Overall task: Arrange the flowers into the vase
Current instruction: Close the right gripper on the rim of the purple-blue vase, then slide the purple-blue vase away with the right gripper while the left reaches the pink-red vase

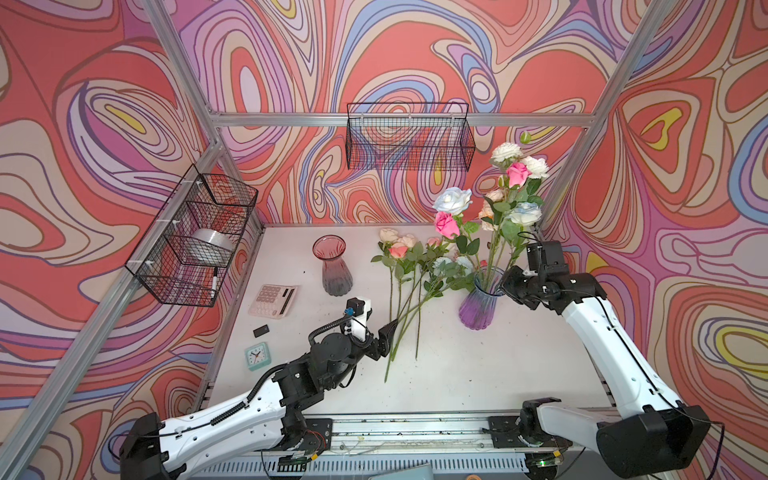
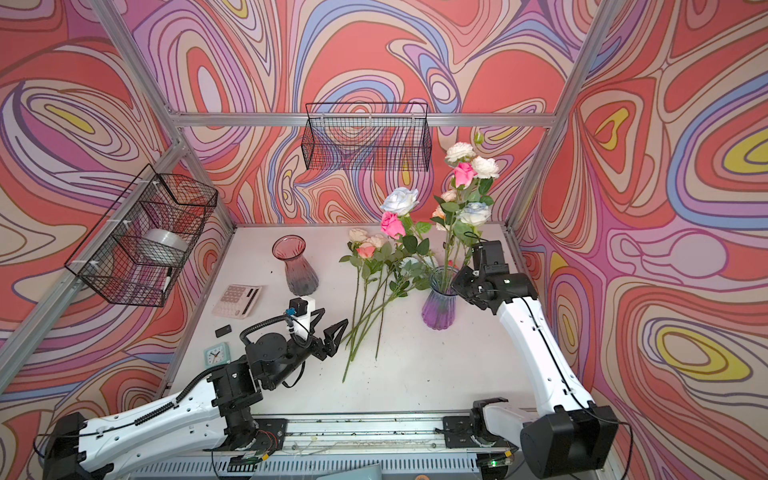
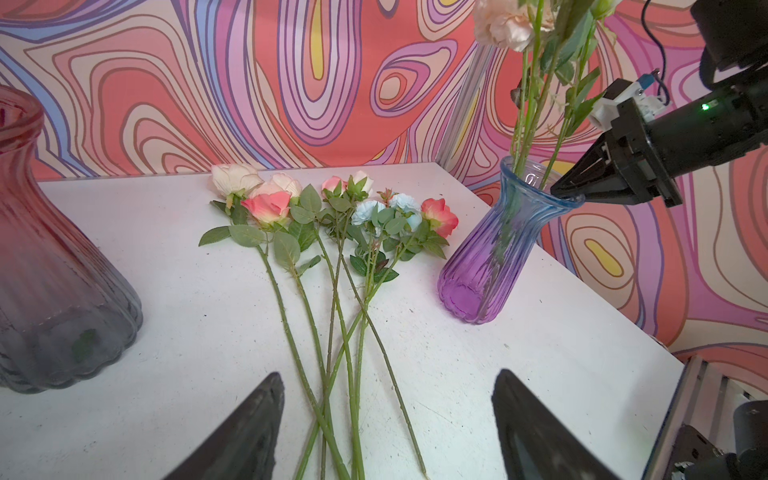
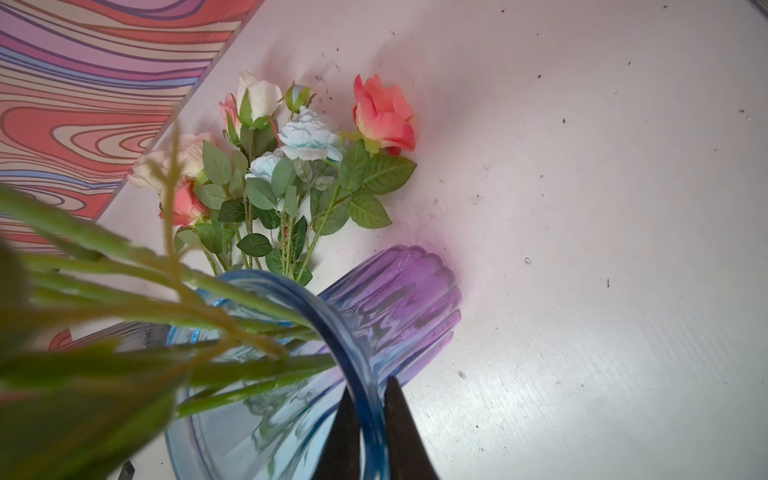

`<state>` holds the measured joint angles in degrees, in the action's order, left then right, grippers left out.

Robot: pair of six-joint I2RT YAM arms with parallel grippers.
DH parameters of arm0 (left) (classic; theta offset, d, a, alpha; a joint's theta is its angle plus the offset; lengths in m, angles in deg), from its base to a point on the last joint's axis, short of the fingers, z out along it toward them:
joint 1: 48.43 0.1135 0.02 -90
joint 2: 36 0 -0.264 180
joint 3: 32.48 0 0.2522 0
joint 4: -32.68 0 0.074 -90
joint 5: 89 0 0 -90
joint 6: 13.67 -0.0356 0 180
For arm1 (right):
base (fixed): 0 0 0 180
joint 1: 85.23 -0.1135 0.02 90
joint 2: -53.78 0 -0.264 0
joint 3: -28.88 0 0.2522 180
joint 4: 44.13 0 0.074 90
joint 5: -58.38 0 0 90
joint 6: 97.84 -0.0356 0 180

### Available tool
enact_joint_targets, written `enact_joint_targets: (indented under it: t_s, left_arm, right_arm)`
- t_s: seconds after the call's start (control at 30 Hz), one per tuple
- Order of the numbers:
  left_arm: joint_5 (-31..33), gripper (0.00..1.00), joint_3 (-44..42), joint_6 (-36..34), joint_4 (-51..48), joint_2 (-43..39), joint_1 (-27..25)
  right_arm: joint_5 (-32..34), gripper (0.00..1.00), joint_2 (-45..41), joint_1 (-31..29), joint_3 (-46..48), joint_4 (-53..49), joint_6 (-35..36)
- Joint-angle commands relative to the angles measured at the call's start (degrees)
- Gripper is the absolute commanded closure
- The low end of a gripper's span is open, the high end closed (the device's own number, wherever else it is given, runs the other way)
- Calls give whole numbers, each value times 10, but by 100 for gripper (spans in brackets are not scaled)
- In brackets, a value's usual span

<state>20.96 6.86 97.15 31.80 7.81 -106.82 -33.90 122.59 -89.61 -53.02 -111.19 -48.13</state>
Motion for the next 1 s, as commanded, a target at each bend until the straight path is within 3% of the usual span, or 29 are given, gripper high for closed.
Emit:
enact_joint_targets:
  t_s: [0.0, 0.3, 0.4, 0.97]
  left_arm:
    - [2, 21, 8, -3, -9, -11, 4]
    - [3, 21, 14, -1, -15, -14, 4]
    - [-1, 21, 19, 1, -19, -11, 4]
    - [9, 21, 72, 0, -61, 18, 4]
  right_arm:
    - [40, 100, 9, 35, 0, 9, 19]
    - [43, 100, 83, 142, -52, 70, 60]
    - [16, 100, 118, 180, -67, 104, 50]
    - [57, 100, 323, 186, -238, 133, 67]
